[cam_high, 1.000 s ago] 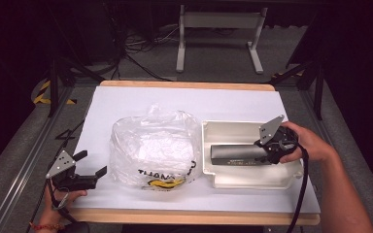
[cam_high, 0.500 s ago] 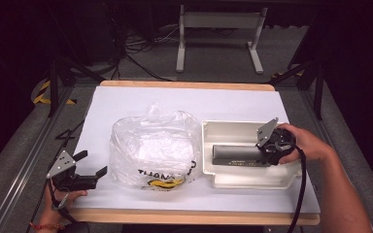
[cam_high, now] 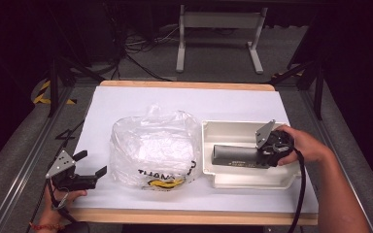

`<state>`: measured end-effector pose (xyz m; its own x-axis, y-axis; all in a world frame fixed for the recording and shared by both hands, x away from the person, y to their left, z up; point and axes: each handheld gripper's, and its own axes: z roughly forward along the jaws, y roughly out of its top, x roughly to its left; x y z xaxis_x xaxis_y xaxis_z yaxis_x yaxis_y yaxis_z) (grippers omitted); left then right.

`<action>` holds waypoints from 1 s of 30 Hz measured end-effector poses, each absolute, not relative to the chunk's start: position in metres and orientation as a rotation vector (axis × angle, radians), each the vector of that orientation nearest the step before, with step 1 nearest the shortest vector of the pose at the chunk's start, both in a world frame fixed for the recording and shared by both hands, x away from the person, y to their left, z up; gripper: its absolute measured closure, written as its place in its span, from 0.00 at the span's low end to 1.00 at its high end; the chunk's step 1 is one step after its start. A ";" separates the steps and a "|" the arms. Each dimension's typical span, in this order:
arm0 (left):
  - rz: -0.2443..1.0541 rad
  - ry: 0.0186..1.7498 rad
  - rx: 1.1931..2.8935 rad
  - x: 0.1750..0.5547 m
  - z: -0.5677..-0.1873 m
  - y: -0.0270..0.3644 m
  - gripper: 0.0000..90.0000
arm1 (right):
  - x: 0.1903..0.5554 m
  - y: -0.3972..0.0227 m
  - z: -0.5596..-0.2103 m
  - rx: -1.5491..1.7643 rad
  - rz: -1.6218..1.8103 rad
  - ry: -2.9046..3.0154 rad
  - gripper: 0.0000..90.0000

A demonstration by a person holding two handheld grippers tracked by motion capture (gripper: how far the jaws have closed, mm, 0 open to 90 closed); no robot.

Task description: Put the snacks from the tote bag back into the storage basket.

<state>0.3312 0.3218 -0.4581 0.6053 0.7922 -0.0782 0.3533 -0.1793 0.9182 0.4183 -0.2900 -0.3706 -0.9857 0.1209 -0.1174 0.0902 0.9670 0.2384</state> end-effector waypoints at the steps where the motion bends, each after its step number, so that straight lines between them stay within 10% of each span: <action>1: 0.519 0.936 1.776 0.331 -0.458 0.322 0.02 | 0.418 -0.290 -0.371 0.164 0.352 2.984 0.47; 30: 0.517 0.941 1.769 0.332 -0.458 0.322 0.02 | 0.408 -0.303 -0.362 0.271 0.425 2.881 0.36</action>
<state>0.3318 0.3222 -0.4582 0.6020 0.7941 -0.0838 0.3551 -0.1723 0.9188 0.4083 -0.3030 -0.3624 -0.9597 0.2114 -0.1850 0.1490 0.9414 0.3027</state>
